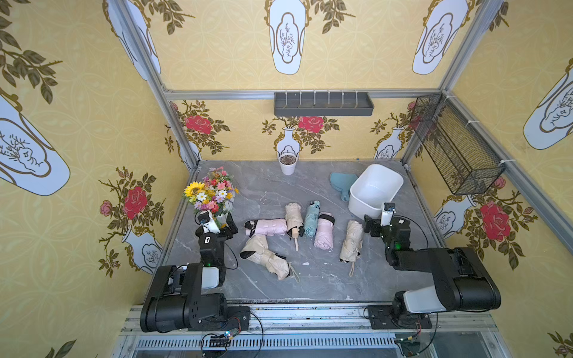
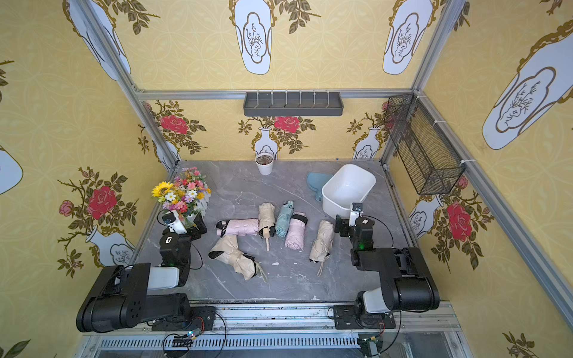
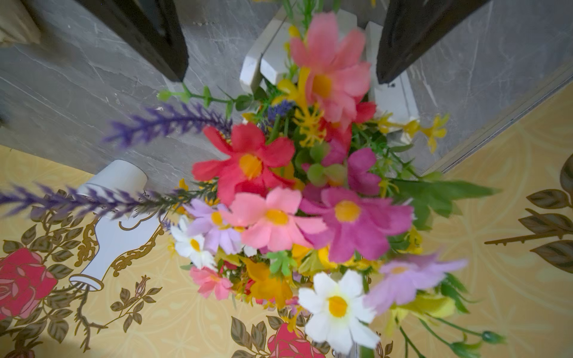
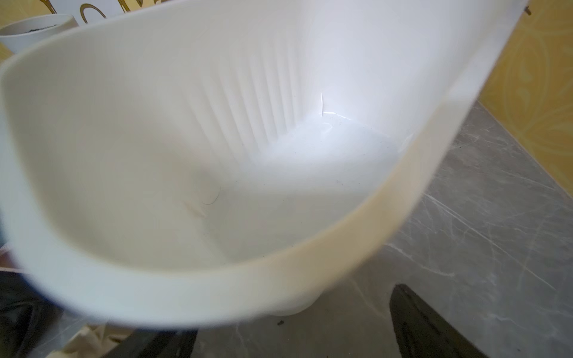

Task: Put the umbrella into the storage box
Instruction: Pick up the umbrella from the center of the board.

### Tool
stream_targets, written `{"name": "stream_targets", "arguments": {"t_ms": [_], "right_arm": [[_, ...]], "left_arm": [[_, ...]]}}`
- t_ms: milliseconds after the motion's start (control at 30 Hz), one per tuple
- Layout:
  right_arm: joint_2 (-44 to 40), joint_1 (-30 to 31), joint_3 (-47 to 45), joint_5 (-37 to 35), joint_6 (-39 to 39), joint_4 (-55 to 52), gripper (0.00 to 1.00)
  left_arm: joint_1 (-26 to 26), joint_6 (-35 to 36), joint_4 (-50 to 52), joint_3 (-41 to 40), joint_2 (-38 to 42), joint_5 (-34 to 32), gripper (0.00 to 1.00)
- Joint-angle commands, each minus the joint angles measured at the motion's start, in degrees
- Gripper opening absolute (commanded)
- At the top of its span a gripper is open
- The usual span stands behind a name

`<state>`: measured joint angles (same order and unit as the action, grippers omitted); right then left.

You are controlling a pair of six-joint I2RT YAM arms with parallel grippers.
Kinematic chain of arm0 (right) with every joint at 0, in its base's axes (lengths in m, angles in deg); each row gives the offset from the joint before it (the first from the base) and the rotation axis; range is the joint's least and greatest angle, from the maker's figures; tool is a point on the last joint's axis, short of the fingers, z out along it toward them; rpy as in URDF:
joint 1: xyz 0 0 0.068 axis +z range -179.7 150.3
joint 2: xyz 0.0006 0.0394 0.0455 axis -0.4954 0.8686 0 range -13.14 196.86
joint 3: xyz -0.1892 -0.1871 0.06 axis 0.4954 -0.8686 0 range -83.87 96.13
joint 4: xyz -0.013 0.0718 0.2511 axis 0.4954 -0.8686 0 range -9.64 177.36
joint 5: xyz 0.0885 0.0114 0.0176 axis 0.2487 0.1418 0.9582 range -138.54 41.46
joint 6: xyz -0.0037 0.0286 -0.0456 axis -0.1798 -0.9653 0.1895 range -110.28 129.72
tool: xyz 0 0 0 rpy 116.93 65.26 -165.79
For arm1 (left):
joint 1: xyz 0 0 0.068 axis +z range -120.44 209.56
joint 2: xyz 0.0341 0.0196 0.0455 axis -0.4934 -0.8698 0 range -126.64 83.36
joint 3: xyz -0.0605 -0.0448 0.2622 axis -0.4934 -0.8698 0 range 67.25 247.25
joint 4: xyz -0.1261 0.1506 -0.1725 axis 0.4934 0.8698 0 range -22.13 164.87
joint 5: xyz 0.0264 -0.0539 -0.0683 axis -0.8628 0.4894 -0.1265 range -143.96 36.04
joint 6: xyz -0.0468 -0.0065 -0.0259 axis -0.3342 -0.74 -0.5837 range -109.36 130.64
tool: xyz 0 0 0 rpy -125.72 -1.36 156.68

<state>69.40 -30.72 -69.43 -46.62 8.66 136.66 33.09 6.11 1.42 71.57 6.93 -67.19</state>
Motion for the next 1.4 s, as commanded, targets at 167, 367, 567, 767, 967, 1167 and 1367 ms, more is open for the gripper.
{"name": "stream_targets", "arguments": {"t_ms": [167,367,567,767,967,1167,1367], "right_arm": [[-0.1,0.0,0.1,0.4,0.4,0.8,0.97],[0.1,-0.4,0.2,1.2,0.4,0.6,0.97],[-0.2,-0.4,0.0,1.3,0.4,0.9,0.97],[-12.8,1.9,-0.9,-3.4,0.2,-8.4,0.97],[-31.2,1.6,5.6,-2.5,-8.1,-40.7,0.97],[-38.3,1.7,16.7,-2.9,-12.7,-65.7,0.99],[-29.5,1.8,33.2,2.4,-17.9,-82.5,0.99]], "left_arm": [[0.1,0.4,-2.6,-0.2,-0.2,0.5,1.0],[0.0,0.6,-2.6,-0.2,-0.2,0.8,1.0],[0.1,0.5,-2.6,-0.1,-0.1,0.9,1.0],[-0.6,1.1,0.7,-1.0,7.1,0.9,0.99],[-1.4,-5.7,30.9,7.2,26.4,-2.4,0.98],[-2.3,-14.3,56.0,18.4,33.8,2.4,0.95],[-4.6,-22.6,77.7,33.1,29.5,7.2,0.94]]}}
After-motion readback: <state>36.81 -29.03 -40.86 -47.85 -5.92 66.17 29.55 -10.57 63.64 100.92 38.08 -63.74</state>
